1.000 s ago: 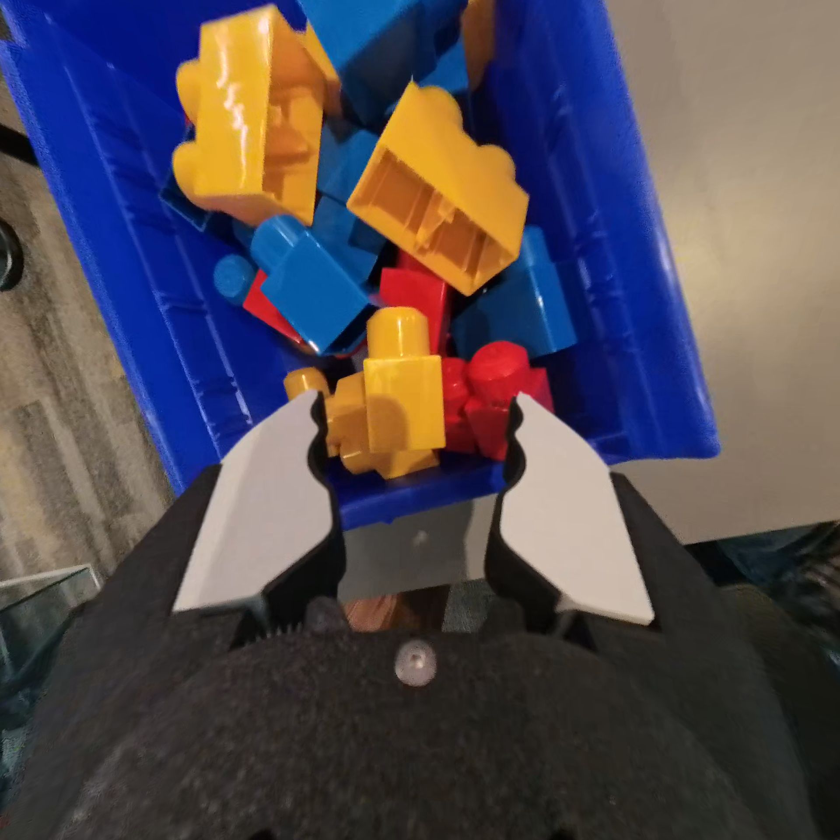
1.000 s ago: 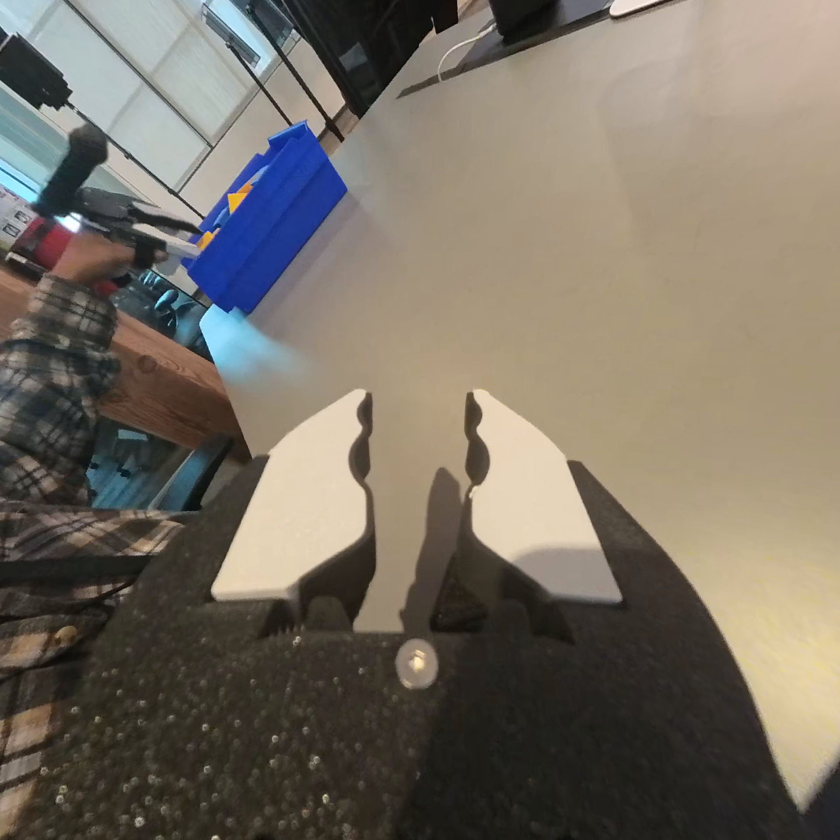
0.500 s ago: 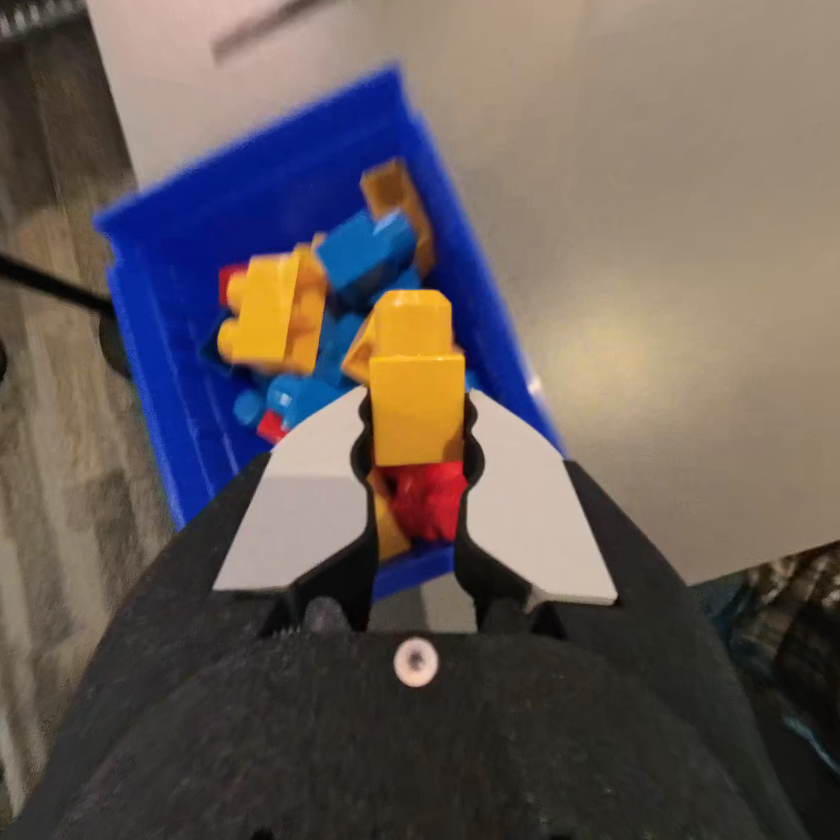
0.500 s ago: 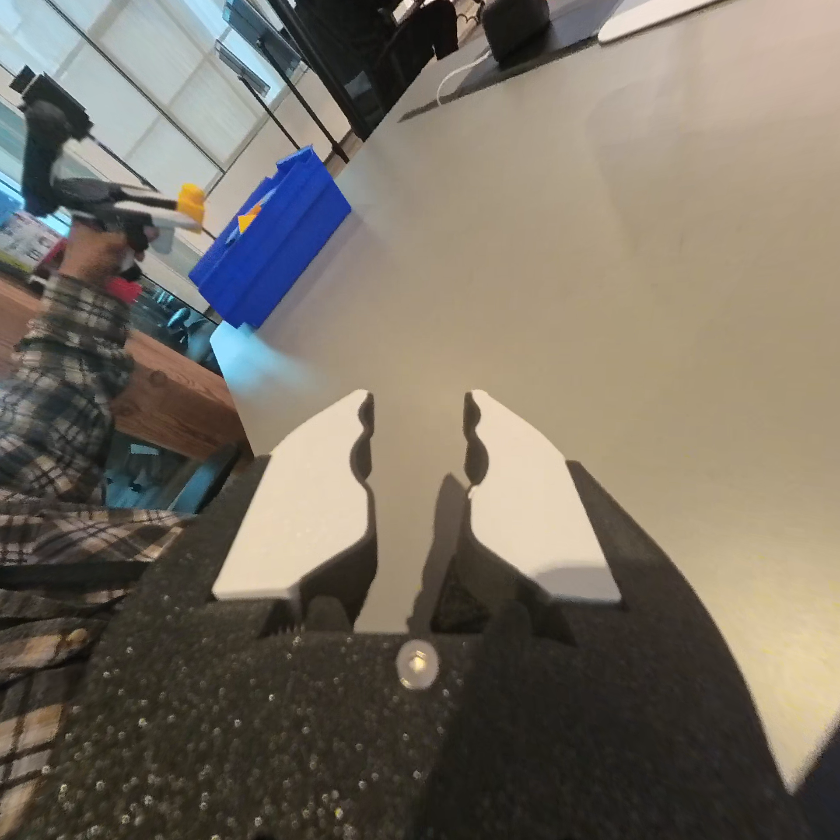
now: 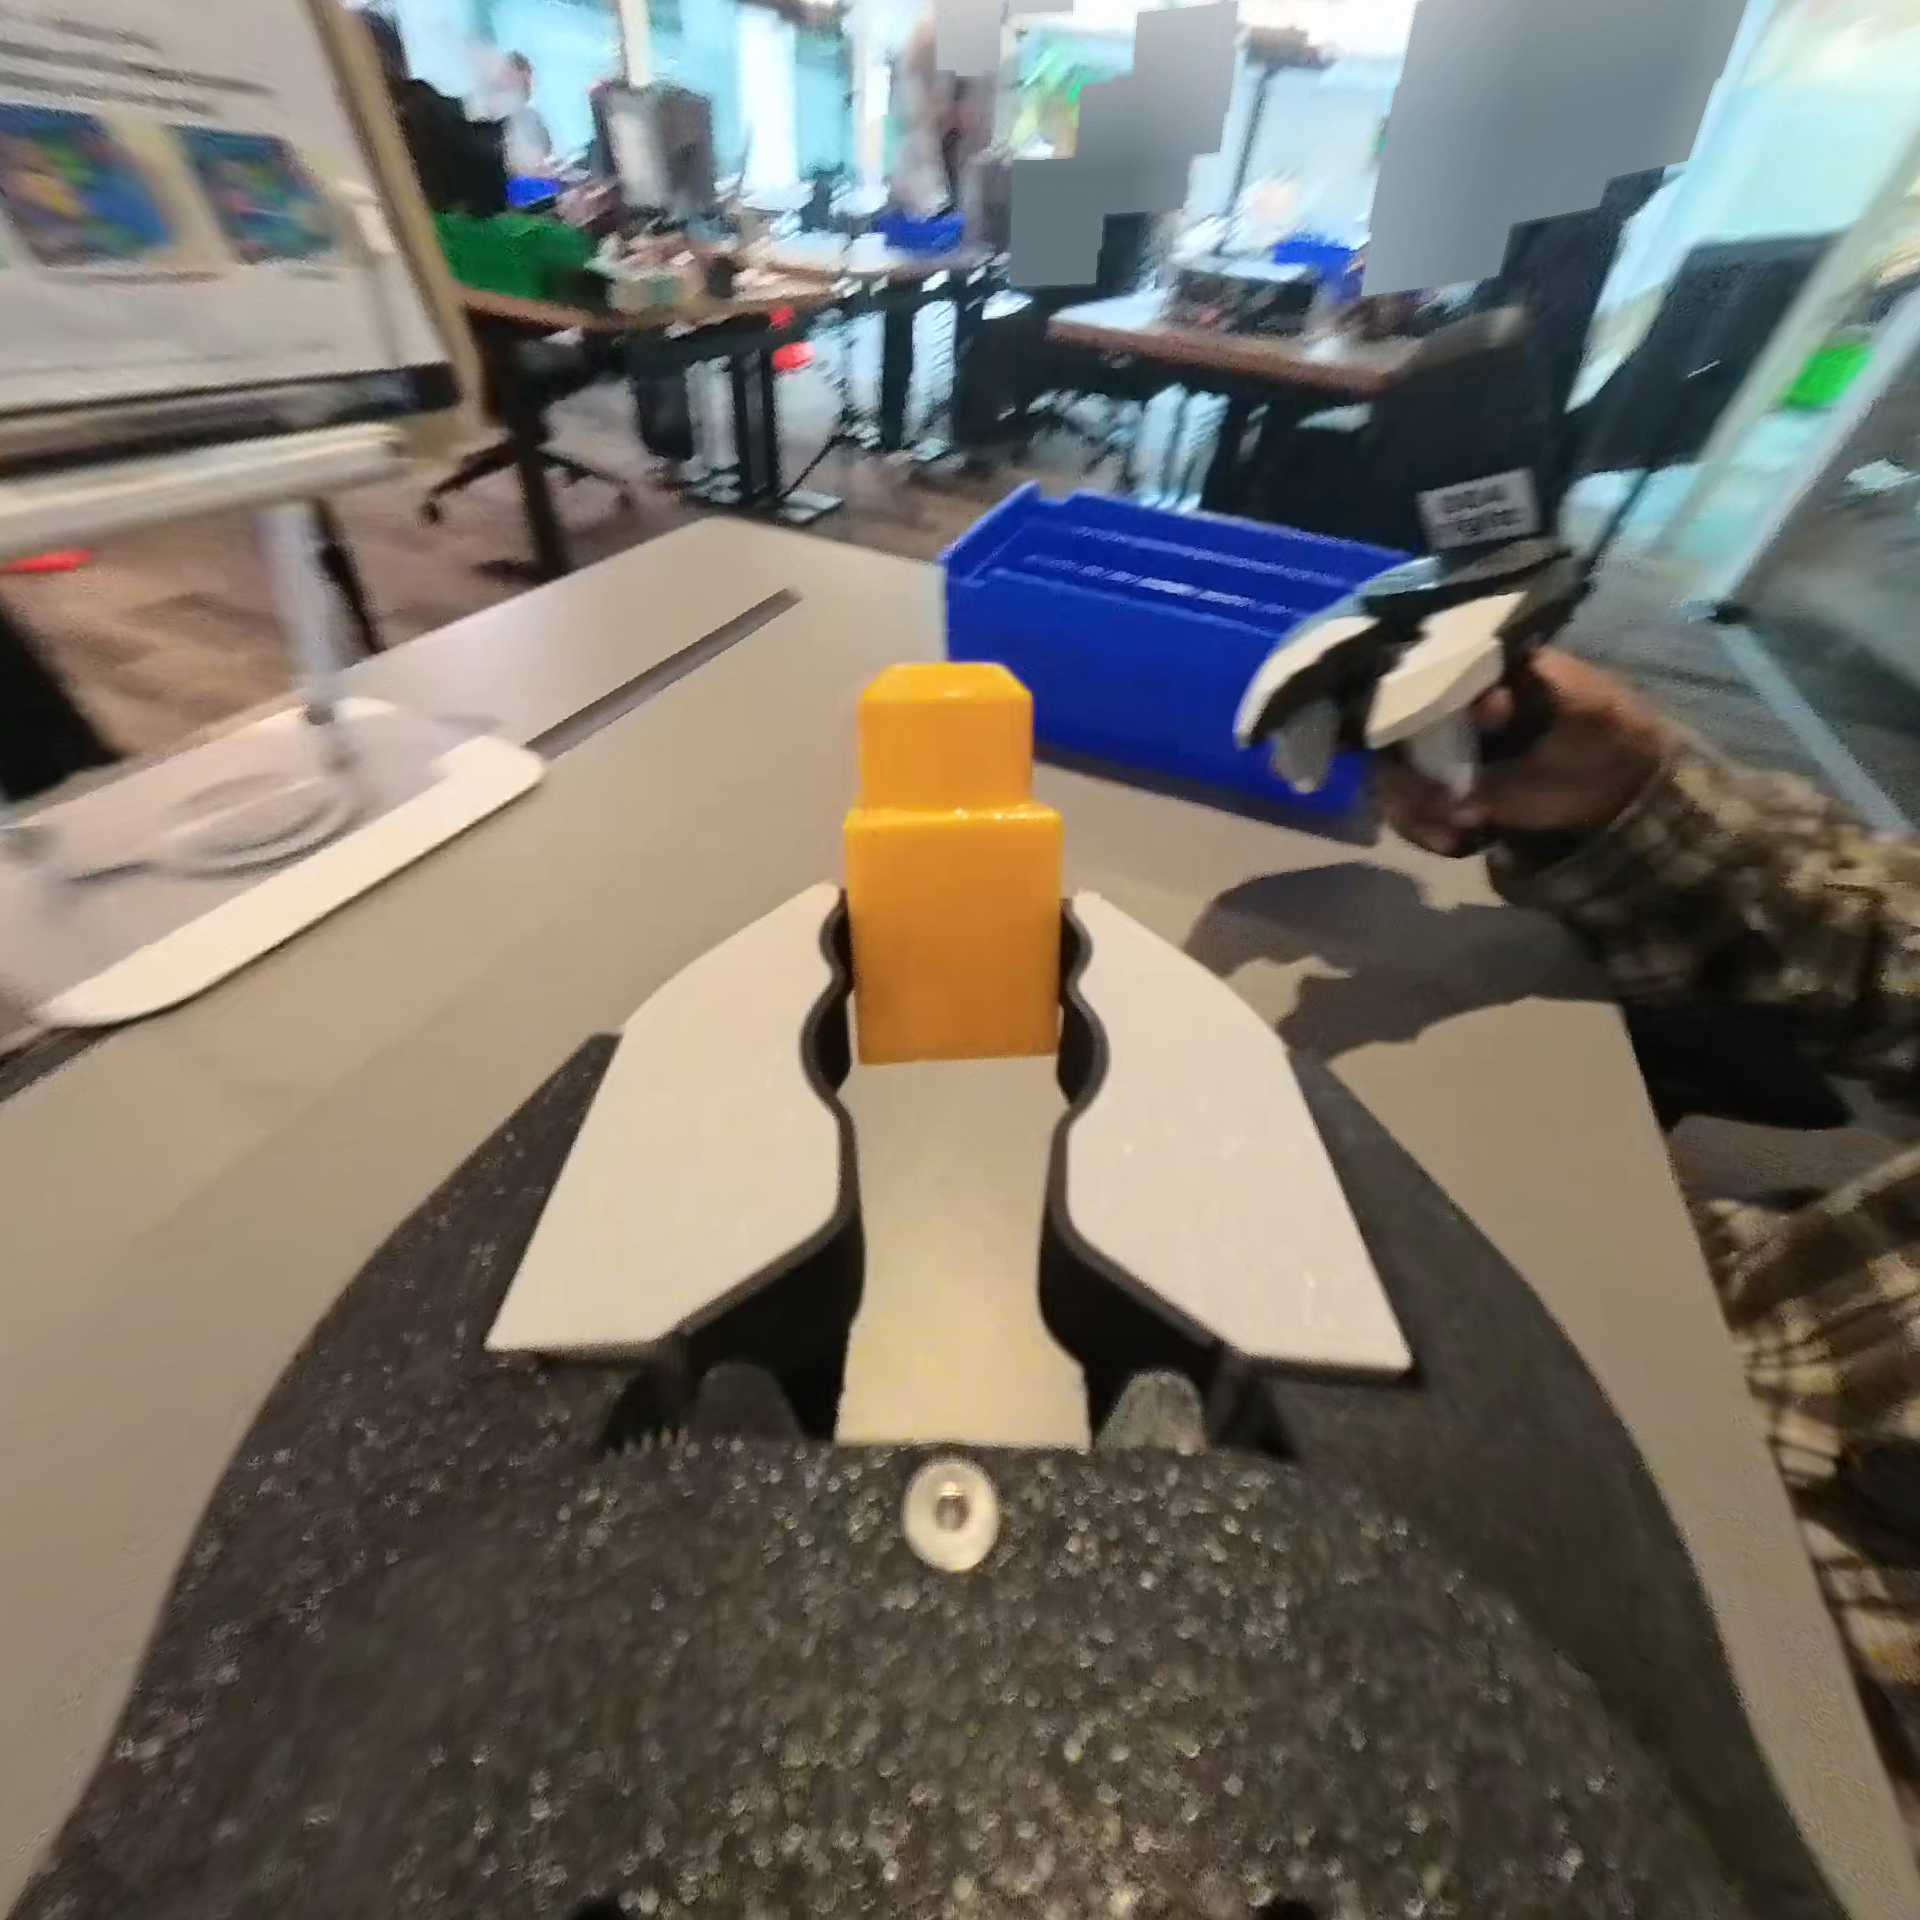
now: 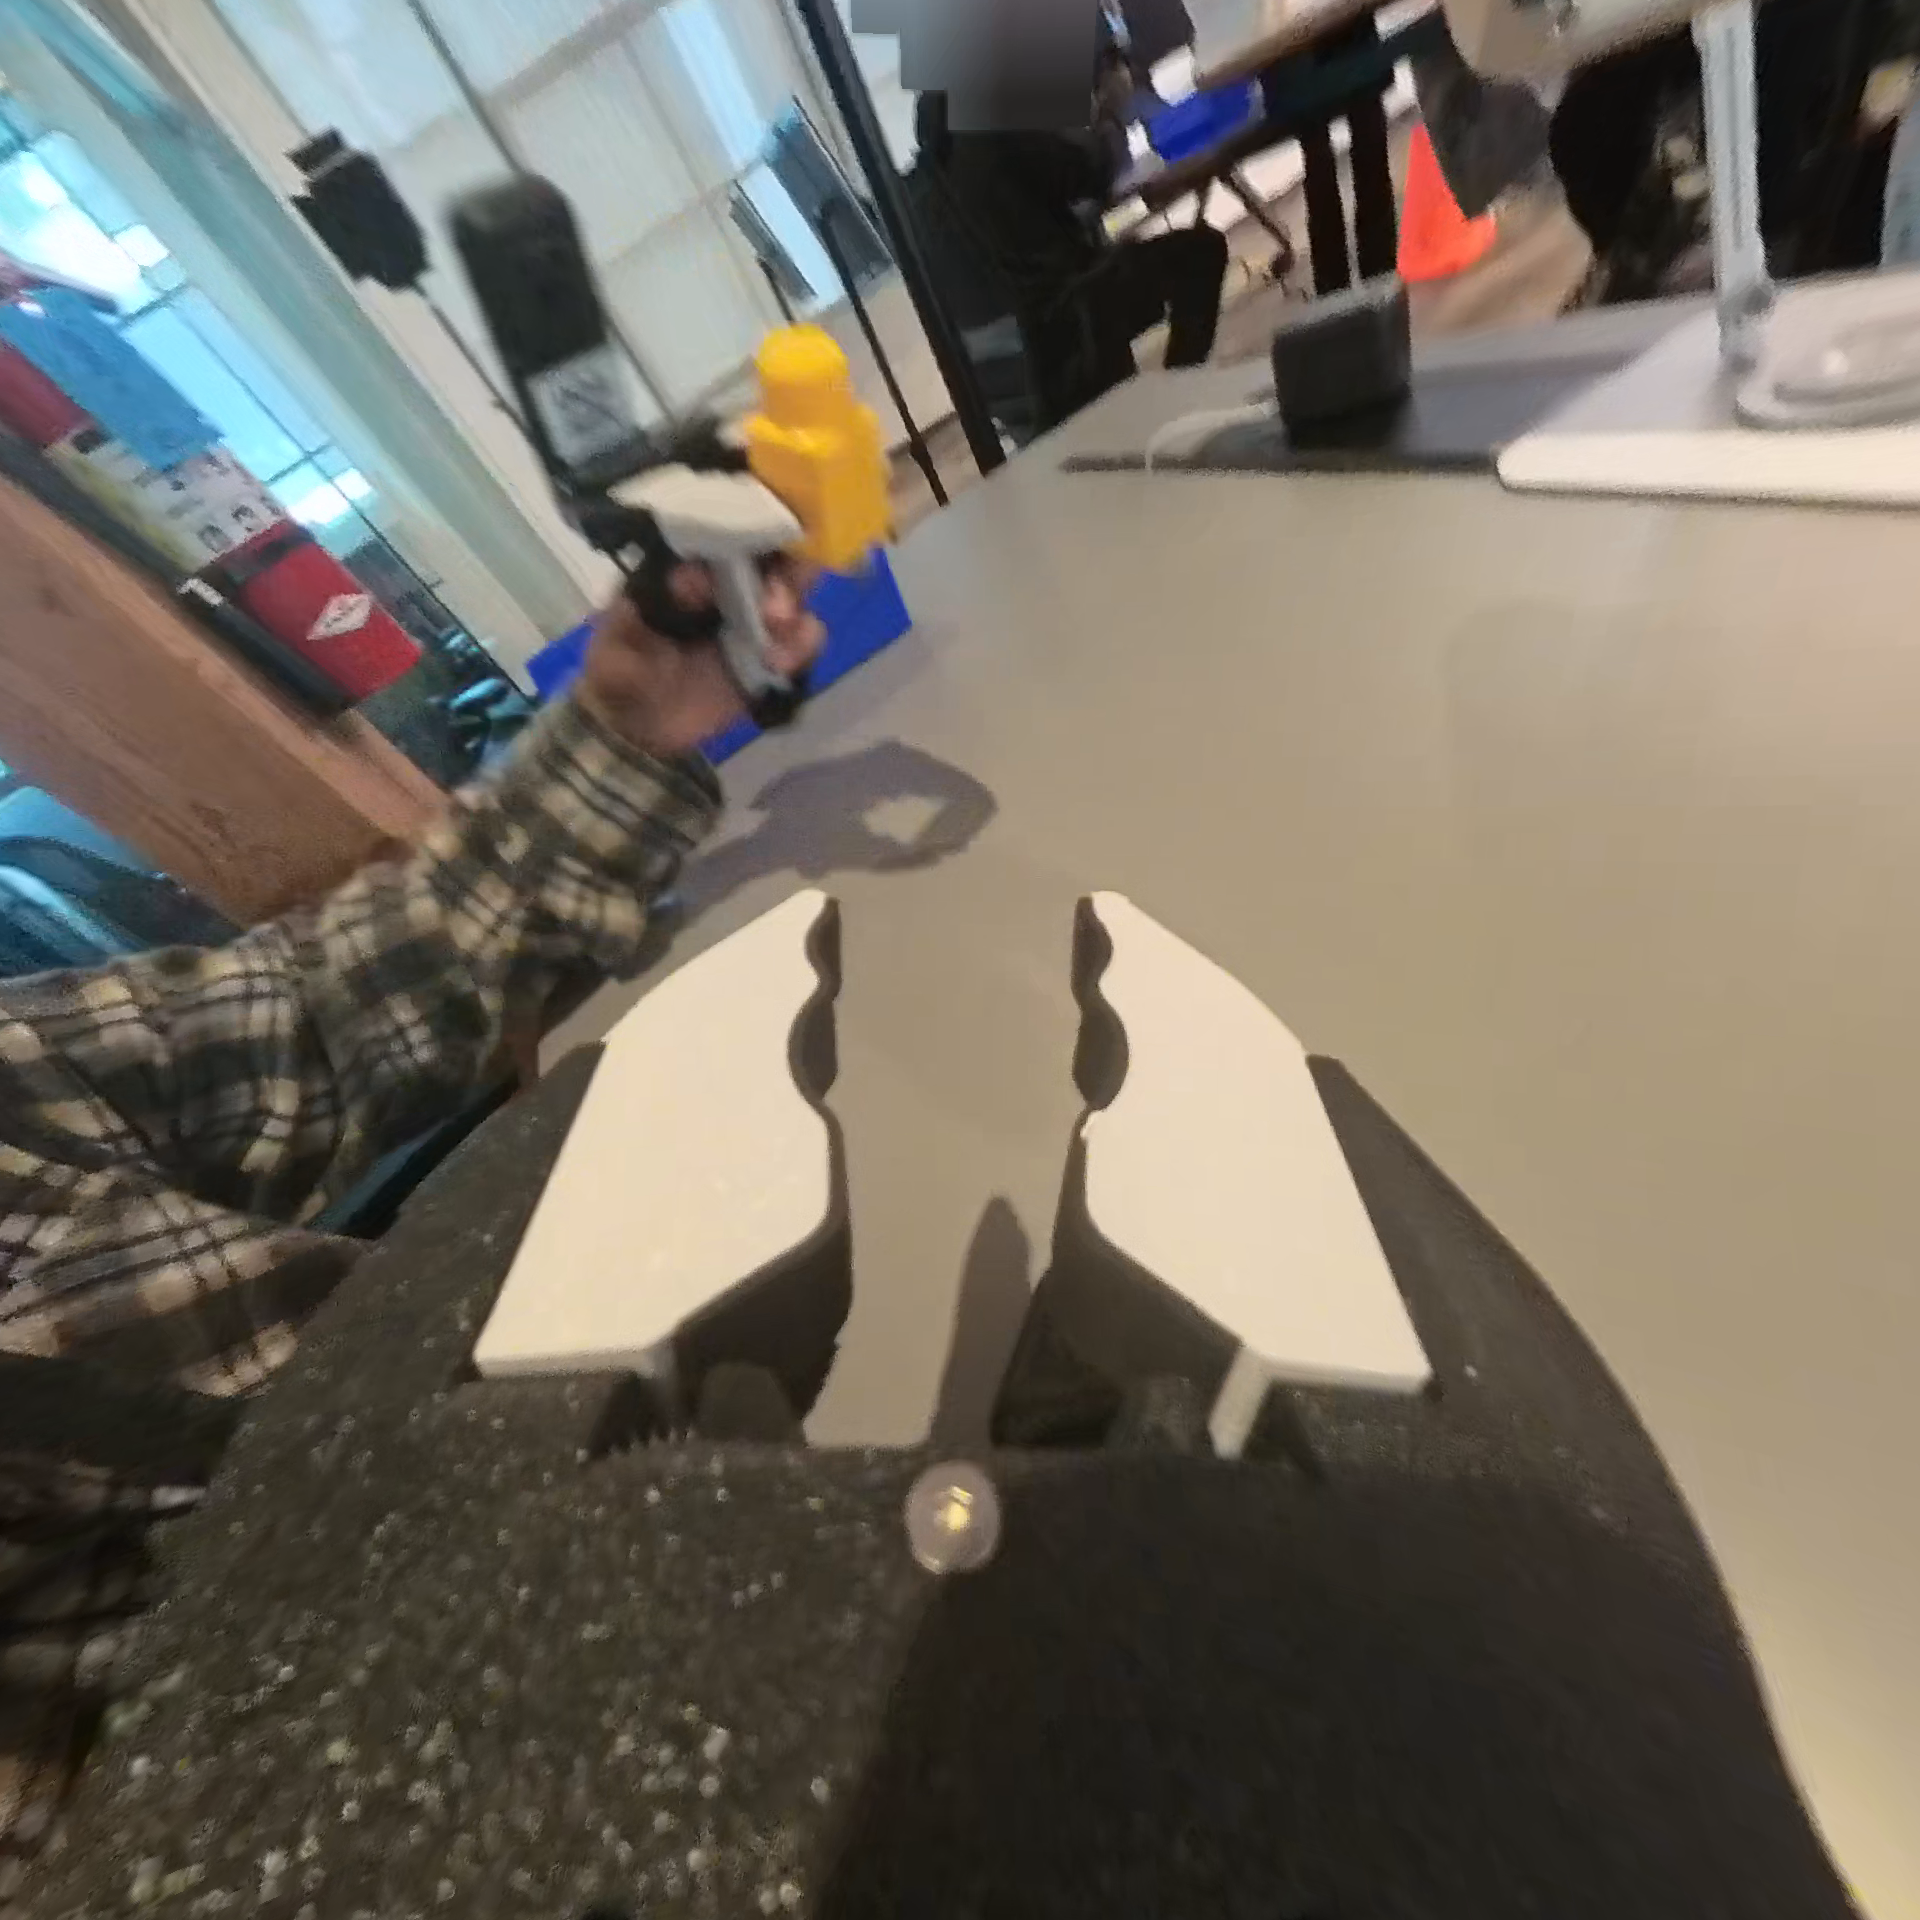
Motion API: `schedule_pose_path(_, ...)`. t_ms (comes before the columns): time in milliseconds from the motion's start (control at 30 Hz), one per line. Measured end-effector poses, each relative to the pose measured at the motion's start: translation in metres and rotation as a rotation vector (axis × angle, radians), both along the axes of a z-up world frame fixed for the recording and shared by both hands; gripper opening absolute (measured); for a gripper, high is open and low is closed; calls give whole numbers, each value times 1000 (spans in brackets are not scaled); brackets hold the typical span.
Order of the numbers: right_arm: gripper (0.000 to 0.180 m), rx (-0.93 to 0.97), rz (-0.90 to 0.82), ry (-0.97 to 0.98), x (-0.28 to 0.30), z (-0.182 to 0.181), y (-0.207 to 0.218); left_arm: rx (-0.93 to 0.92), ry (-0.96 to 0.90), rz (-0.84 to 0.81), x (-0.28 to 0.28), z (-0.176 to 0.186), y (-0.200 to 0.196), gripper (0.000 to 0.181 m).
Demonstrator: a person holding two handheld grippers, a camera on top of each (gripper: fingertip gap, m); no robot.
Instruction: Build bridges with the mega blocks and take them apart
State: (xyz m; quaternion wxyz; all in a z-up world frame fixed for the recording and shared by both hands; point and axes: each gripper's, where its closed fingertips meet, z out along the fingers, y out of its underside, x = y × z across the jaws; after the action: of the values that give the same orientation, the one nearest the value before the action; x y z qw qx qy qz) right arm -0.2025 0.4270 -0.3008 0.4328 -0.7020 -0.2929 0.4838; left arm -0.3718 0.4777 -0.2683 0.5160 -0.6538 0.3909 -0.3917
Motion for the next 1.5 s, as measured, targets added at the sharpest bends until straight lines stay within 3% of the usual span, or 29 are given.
schedule_pose_path(167, 43, 165, 116, 117, -32, 25, 24, -18, -94, -154, 30, -26, -7, 37)
schedule_pose_path(367, 47, 410, 347, 188, -94, 48, 35, 16, -119, -193, 33, -30, -22, 37)
schedule_pose_path(600, 46, 444, 505, 137, -148, 38, 29, 28, -125, -213, 35, -28, -27, 37)
schedule_pose_path(733, 28, 419, 554, 174, -154, 37, 25, 28, -130, -212, 35, -27, -27, 37)
schedule_pose_path(800, 28, 415, 551, 175, -154, 35, 25, 30, -114, -217, 36, -30, -28, 37)
schedule_pose_path(900, 28, 459, 533, 119, -145, 29, 27, 24, -36, -206, 36, -38, -25, 39)
schedule_pose_path(967, 28, 475, 504, 33, -132, 20, 35, 13, -37, -165, 28, -37, -18, 56)
schedule_pose_path(1033, 28, 490, 477, -87, -118, -2, 43, -3, -79, -112, 14, -30, -7, 60)
schedule_pose_path(1167, 28, 430, 454, -156, -108, -39, 47, -35, -163, -29, -8, -24, 10, 60)
schedule_pose_path(1500, 28, 445, 480, -289, -158, -70, 43, -25, -174, 53, -23, -21, 19, 57)
